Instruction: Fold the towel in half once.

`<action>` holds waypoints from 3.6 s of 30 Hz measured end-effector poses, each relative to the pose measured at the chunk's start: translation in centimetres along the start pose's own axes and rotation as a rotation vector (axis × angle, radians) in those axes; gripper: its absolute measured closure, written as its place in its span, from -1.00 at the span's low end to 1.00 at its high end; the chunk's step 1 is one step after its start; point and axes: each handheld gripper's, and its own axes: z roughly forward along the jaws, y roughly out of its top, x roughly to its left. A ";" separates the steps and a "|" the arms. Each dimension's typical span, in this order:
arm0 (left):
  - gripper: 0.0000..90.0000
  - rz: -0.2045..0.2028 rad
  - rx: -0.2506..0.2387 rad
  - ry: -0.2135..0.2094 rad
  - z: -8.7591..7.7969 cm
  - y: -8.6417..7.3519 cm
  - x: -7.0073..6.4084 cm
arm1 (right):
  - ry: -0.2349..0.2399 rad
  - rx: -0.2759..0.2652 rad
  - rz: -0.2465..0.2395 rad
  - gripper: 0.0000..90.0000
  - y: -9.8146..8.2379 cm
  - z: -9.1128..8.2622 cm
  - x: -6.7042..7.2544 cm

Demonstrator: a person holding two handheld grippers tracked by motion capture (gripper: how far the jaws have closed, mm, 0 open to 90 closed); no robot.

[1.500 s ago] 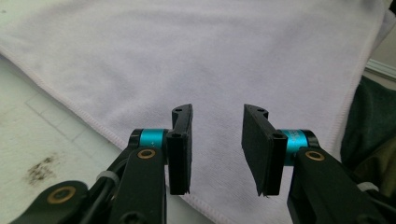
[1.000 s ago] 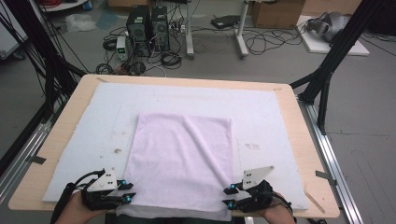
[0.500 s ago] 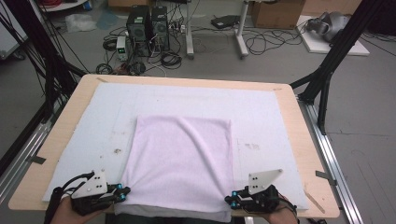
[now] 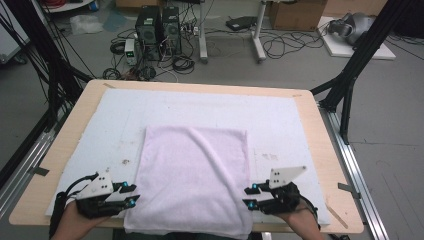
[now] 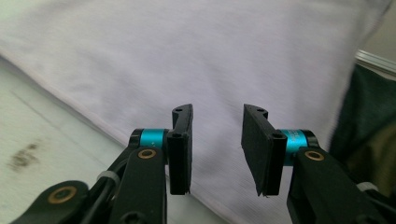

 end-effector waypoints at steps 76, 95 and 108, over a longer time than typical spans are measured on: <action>0.24 -0.148 -0.019 0.259 6.3 7.3 15.0 | -0.328 0.011 0.129 0.03 8.5 0.8 -15.1; 0.40 -0.028 0.017 0.029 3.0 0.2 4.3 | -0.190 0.057 0.046 0.33 -0.1 2.8 -4.3; 0.43 -0.035 0.044 0.025 3.6 -1.1 4.0 | -0.190 0.014 0.039 0.32 -1.9 2.2 -2.8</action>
